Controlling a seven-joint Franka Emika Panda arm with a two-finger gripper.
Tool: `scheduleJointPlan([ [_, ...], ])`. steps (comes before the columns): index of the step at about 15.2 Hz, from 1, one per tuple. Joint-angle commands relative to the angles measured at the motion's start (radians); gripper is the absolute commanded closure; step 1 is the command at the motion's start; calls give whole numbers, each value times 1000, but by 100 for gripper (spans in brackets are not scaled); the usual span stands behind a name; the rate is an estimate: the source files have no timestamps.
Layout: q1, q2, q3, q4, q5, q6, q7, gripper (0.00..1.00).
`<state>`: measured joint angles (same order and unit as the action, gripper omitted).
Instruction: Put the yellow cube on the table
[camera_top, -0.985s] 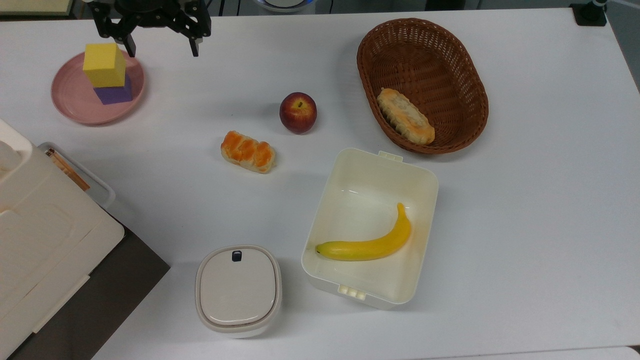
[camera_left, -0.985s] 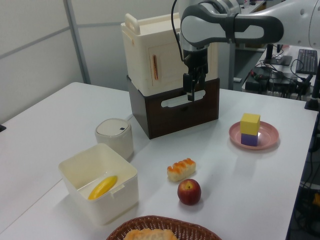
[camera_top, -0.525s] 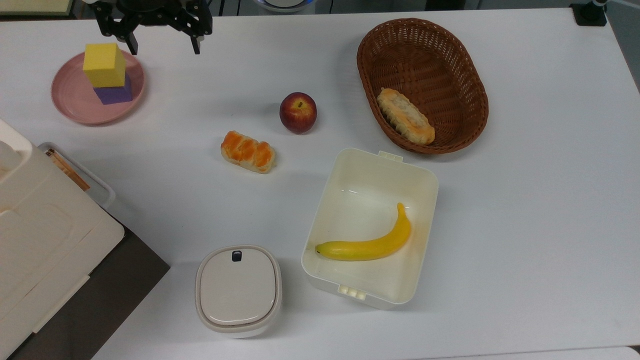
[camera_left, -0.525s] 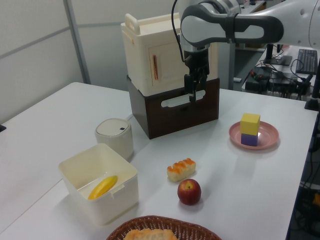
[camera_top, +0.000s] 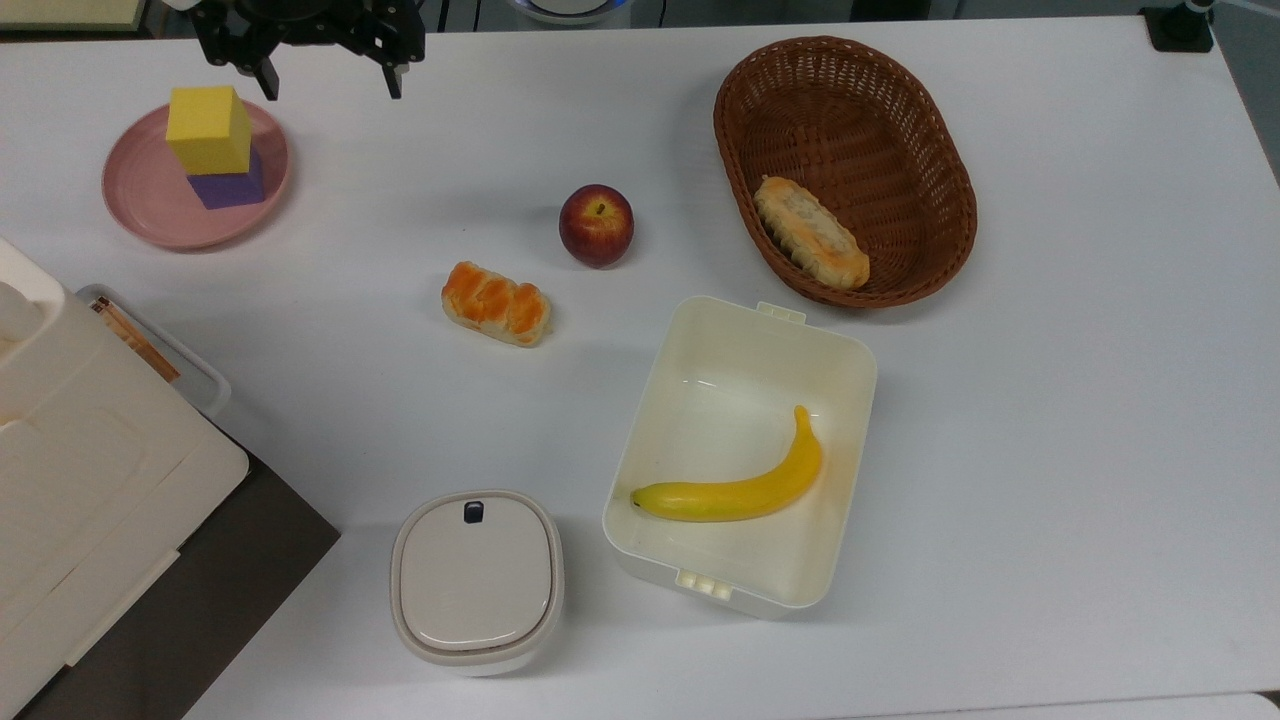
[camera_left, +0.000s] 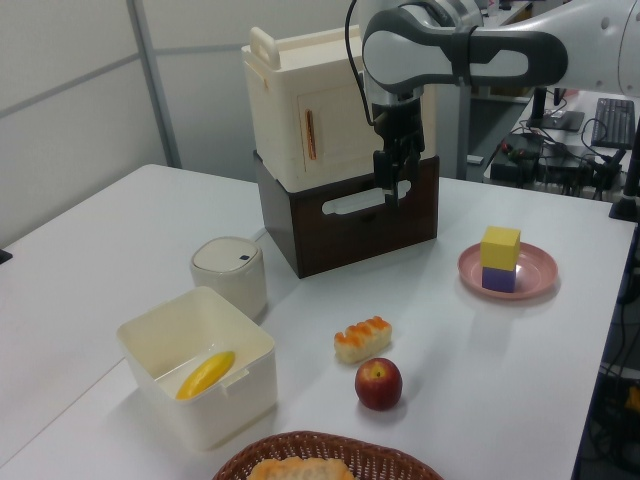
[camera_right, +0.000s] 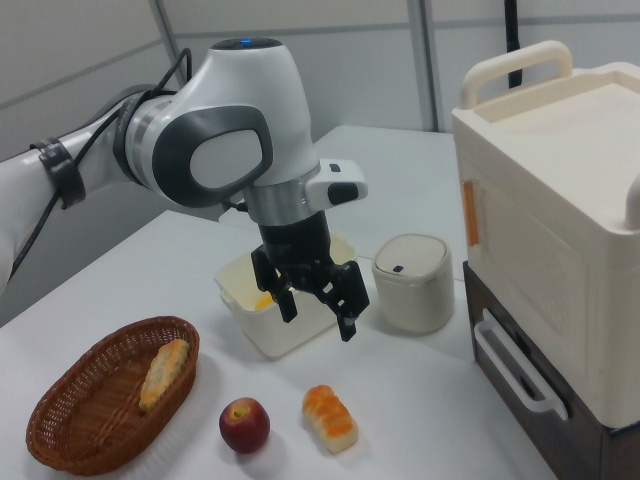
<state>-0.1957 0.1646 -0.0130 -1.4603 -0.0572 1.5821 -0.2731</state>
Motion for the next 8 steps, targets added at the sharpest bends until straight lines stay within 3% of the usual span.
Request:
scheduleJointPlan([
  [1,6,-19,-7,-14,8,-36,-3,0],
  [8,-1,-20,-9,-14,5,-42,-6,0],
])
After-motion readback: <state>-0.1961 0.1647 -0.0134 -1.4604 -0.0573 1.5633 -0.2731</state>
